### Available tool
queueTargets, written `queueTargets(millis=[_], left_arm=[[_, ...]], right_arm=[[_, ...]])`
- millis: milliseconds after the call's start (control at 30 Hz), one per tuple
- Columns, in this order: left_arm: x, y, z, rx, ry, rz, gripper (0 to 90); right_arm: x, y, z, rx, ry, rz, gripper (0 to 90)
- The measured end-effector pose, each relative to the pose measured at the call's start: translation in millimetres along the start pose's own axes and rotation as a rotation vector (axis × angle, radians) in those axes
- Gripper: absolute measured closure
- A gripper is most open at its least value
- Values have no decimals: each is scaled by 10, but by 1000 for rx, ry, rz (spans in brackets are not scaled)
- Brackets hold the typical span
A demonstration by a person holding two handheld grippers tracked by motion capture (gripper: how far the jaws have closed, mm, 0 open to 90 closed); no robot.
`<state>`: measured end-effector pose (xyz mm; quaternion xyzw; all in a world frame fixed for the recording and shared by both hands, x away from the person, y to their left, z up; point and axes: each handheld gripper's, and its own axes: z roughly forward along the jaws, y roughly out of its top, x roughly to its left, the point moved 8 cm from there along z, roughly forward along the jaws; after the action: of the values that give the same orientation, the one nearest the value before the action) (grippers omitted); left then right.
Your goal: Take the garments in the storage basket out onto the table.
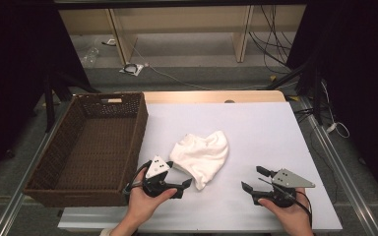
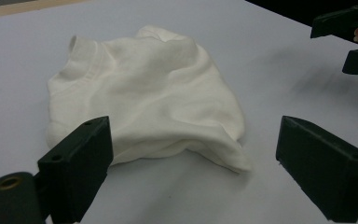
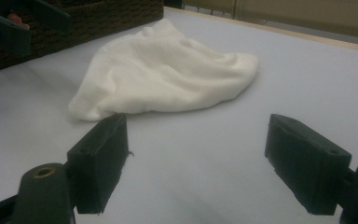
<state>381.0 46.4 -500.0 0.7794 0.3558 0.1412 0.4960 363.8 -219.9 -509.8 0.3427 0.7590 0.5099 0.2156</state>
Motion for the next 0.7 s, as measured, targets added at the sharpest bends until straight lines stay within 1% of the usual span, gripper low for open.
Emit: queueTargets(millis=[67, 100, 133, 300, 467, 500, 700], left_arm=[[1, 2, -4, -3, -2, -5, 105], [0, 3, -7, -4, -1, -4, 106], [-2, 7, -9, -7, -1, -4, 106], [-9, 23, -8, -13, -4, -14, 106], [-18, 22, -4, -12, 0, -9, 105], [-16, 23, -4, -12, 2, -7, 106], [-7, 13, -2, -9, 4, -11, 104]], right_arm=[[-5, 0, -1, 0, -1, -3, 224], [-10, -4, -8, 9, -4, -5, 224], [-5, 0, -1, 1, 0, -4, 224], [-4, 1, -14, 0, -1, -7, 224], [3, 4, -29, -2, 2, -7, 224], [9, 12, -23, -12, 8, -8, 224], [15, 10, -25, -5, 9, -10, 224]])
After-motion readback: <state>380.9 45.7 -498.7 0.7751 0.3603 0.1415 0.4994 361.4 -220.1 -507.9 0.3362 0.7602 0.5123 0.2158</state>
